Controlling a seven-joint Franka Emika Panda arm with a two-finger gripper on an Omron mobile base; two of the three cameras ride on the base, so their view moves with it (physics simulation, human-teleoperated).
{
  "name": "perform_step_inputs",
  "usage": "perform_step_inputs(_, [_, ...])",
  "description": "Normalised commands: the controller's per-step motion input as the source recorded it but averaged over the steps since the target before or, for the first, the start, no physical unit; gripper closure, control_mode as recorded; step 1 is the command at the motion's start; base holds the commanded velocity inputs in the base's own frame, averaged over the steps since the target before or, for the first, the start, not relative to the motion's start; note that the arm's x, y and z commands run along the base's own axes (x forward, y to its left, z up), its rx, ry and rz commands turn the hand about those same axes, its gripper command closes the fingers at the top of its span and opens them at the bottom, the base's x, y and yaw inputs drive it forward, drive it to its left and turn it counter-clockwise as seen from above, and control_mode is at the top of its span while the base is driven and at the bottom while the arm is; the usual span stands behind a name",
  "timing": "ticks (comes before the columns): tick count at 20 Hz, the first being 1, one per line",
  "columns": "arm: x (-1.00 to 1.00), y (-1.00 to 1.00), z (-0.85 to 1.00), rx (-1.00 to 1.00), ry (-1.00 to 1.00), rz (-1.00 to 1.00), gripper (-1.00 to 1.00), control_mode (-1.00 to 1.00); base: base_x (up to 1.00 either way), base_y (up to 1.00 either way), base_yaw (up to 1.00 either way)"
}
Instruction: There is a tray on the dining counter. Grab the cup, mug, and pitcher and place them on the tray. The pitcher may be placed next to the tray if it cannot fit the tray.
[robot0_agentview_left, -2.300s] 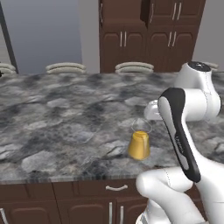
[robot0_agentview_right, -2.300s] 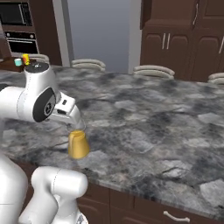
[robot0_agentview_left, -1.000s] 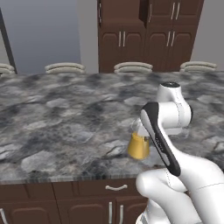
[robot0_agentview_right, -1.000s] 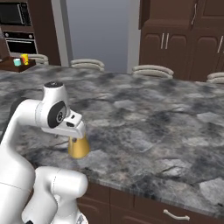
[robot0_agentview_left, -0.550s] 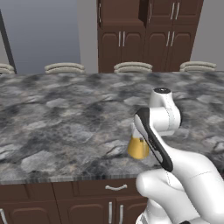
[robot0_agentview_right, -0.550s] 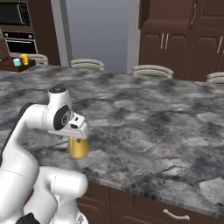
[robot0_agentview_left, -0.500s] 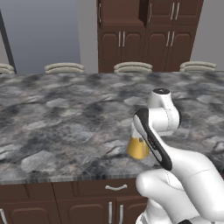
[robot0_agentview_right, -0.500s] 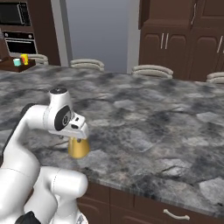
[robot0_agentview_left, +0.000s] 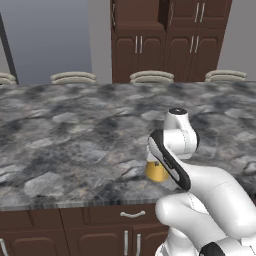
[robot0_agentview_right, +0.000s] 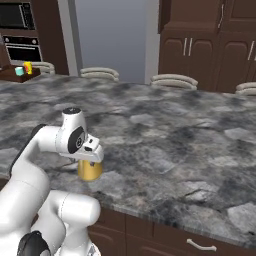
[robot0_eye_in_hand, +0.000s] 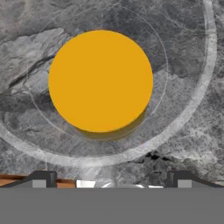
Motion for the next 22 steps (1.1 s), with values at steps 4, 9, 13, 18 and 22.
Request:
perform_step_inputs(4, [0.19, 0.0, -0.28, 0.0, 0.0, 0.0, -1.0, -1.0, 0.0, 0.0, 0.0])
perform_step_inputs(9, [0.31, 0.0, -0.26, 0.0, 0.0, 0.01, -1.0, -1.0, 0.0, 0.0, 0.0])
perform_step_inputs(13, [0.15, 0.0, -0.3, 0.0, 0.0, 0.02, 1.0, -1.0, 0.0, 0.0, 0.0])
perform_step_inputs(18, [0.02, 0.0, -0.28, 0.0, 0.0, 0.02, 1.0, -1.0, 0.0, 0.0, 0.0])
perform_step_inputs(22, [-0.01, 0.06, -0.25, -0.02, 0.0, 0.0, 1.0, -1.0, 0.0, 0.0, 0.0])
